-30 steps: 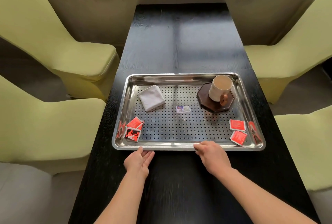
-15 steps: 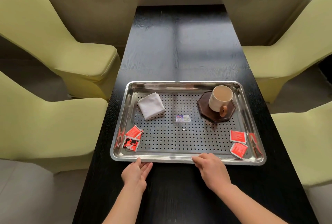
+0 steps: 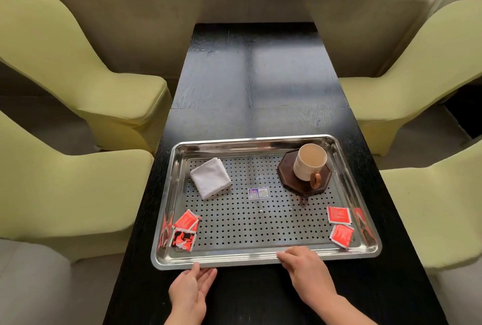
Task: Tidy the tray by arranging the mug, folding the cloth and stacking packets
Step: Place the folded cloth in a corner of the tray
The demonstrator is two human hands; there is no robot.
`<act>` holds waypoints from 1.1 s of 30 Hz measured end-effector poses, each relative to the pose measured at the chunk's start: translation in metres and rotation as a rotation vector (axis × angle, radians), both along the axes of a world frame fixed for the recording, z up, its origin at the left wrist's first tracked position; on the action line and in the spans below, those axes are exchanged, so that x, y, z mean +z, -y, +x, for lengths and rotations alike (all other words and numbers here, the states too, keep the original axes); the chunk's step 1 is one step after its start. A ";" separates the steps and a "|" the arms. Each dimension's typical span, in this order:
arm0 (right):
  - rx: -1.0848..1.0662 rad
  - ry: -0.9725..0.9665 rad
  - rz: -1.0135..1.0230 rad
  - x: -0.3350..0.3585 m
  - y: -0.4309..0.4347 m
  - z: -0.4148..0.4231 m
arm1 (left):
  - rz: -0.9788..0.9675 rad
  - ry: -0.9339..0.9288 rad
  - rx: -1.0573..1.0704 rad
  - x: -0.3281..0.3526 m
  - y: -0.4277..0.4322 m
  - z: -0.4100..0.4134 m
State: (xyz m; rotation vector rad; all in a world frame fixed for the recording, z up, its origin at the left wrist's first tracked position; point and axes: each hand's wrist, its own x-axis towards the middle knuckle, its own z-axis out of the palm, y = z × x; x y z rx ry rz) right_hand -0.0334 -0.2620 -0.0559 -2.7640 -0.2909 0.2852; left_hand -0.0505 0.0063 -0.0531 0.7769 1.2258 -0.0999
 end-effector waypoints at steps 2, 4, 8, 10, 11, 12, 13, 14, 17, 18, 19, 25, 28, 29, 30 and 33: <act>0.013 -0.017 0.000 0.000 -0.002 -0.010 | 0.010 0.001 -0.021 0.000 -0.003 -0.009; 0.020 -0.037 -0.003 -0.001 -0.004 -0.019 | 0.015 -0.002 -0.025 0.000 -0.005 -0.019; 0.019 -0.032 -0.019 -0.005 -0.005 -0.034 | 0.019 -0.017 -0.016 -0.002 -0.009 -0.031; 0.022 -0.016 -0.014 -0.006 -0.004 -0.036 | 0.019 -0.014 -0.012 -0.003 -0.009 -0.034; 0.023 -0.011 -0.013 -0.005 -0.003 -0.036 | 0.020 -0.007 -0.013 -0.002 -0.008 -0.035; 0.031 -0.005 -0.016 -0.004 -0.003 -0.035 | 0.023 -0.005 -0.014 -0.002 -0.008 -0.035; 0.041 -0.006 -0.017 -0.004 -0.003 -0.034 | 0.027 -0.010 -0.018 -0.002 -0.008 -0.035; 0.049 -0.018 -0.011 -0.003 -0.003 -0.033 | 0.029 -0.020 -0.029 -0.002 -0.008 -0.035; 0.063 -0.068 -0.005 -0.001 -0.003 -0.030 | 0.071 -0.077 -0.142 0.001 -0.012 -0.036; 0.074 -0.091 -0.012 0.000 -0.002 -0.028 | 0.118 -0.110 -0.217 0.002 -0.015 -0.038; 0.086 -0.114 -0.012 0.001 -0.001 -0.026 | 0.183 -0.145 -0.299 0.004 -0.020 -0.041; -0.153 -0.164 0.165 0.008 0.016 -0.009 | 0.624 -0.087 -0.611 0.019 -0.049 -0.032; -0.250 -0.143 0.124 0.007 0.031 -0.005 | 0.940 0.001 -0.908 0.023 -0.051 -0.001; -0.267 -0.130 0.091 0.008 0.036 -0.004 | 1.032 0.001 -1.015 0.020 -0.052 0.011; -0.292 -0.118 0.051 0.008 0.042 -0.002 | 1.088 -0.015 -1.107 0.017 -0.053 0.021; -0.410 -0.108 -0.130 0.007 0.063 0.002 | 1.107 -0.089 -1.303 0.005 -0.057 0.046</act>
